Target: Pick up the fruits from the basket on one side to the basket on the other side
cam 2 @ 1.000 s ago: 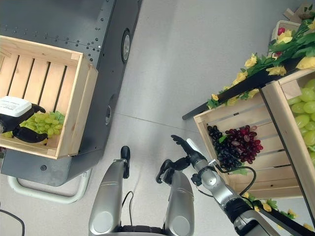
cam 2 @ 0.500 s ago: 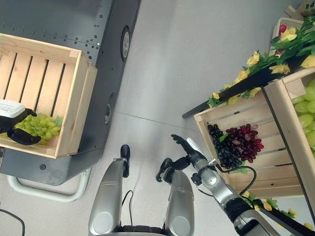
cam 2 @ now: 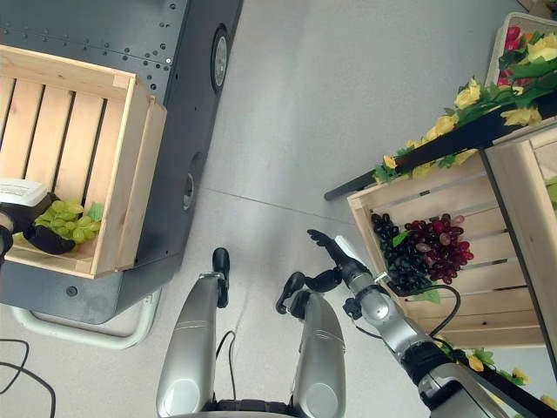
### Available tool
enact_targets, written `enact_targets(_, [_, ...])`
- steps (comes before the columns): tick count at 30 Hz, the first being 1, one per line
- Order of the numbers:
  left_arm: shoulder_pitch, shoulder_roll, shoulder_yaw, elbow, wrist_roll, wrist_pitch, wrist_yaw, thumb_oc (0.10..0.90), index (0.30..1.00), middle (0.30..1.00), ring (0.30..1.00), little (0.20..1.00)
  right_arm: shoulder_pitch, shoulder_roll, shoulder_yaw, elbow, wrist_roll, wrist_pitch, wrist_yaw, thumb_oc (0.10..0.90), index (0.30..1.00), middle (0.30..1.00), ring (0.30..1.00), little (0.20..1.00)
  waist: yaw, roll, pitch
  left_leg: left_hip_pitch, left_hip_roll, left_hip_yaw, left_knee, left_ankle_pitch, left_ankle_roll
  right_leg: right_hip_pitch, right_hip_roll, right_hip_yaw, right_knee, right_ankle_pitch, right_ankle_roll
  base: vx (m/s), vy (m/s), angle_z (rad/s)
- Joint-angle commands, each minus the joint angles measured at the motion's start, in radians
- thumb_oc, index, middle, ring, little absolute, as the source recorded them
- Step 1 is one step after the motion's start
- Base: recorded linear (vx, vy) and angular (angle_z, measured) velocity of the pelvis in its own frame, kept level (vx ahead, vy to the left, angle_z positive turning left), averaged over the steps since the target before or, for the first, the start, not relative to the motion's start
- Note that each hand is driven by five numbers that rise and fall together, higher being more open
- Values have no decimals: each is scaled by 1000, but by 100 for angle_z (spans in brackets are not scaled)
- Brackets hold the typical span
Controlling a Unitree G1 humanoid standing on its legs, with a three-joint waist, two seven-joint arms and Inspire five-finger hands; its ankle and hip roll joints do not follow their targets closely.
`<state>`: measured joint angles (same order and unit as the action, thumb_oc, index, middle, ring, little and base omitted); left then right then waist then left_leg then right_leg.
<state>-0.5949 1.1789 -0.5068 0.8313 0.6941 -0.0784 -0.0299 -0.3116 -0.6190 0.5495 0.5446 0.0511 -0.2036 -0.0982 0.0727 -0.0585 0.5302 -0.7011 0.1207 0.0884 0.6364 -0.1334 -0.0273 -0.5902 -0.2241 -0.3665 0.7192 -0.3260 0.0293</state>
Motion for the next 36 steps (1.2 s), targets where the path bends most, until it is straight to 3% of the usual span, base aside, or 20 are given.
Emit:
enact_targets(1, [37,-21,-10,49,3,-1,86,800,900,900,900,900,12,-57,-56,-45,51,-67,-5,800,900,900,900,900,5,-17,-10,72,-33,61,-63,-83,60,5,18,13,-69,94,5,0,0,0])
enact_targets(7, [44,-57,-21,59,58,-62,222,800,900,900,900,900,10,-58,-63,-57,67,-63,-11,800,900,900,900,900,-2,-24,-10,63,-34,61,-59,-83,60,-7,23,18,-66,96,2,0,0,0])
enact_targets(8, [47,-61,-22,62,73,-62,226,577,566,566,566,566,10,-57,-64,-58,64,-61,-11,800,900,900,900,900,-2,-23,-10,64,-34,61,-60,-82,60,-7,24,19,-67,96,2,0,0,0])
enact_targets(9, [51,-63,-22,66,78,-63,235,431,347,347,347,347,8,-58,-62,-60,63,-58,-12,800,900,900,900,900,-3,-22,-10,66,-35,62,-62,-81,59,-6,24,20,-68,95,1,0,0,0])
enact_targets(10, [55,-64,-22,72,79,-62,247,400,300,300,300,300,6,-60,-62,-61,64,-55,-11,800,900,900,900,900,-3,-20,-10,68,-35,63,-63,-81,59,-6,23,21,-68,94,1,0,0,0])
enact_targets(18, [54,-54,-22,75,43,-47,268,400,300,300,300,300,-8,-66,-57,-49,69,-60,4,800,900,900,900,900,-5,0,-10,87,-41,73,-57,-89,63,3,14,30,-60,87,0,0,3,-1])
enact_targets(26, [103,-41,56,22,-127,-52,366,400,300,300,300,300,12,-62,-69,-66,71,-58,11,800,900,900,900,900,0,26,-10,143,-55,83,-61,-99,70,46,2,38,-58,78,5,4,-4,-3])
enact_targets(32, [195,-95,289,1,-375,-134,490,400,300,300,300,300,81,-25,-99,-95,40,-66,-15,800,900,900,900,900,9,41,-10,238,-71,88,-78,-108,78,130,-4,44,-70,67,10,20,-57,-3])
enact_targets(36, [227,-139,413,-20,-519,-169,517,400,300,300,300,300,107,7,-108,-108,24,-60,-35,800,900,900,900,900,11,46,-10,298,-80,87,-100,-108,78,183,-5,49,-83,66,13,21,-71,-9])
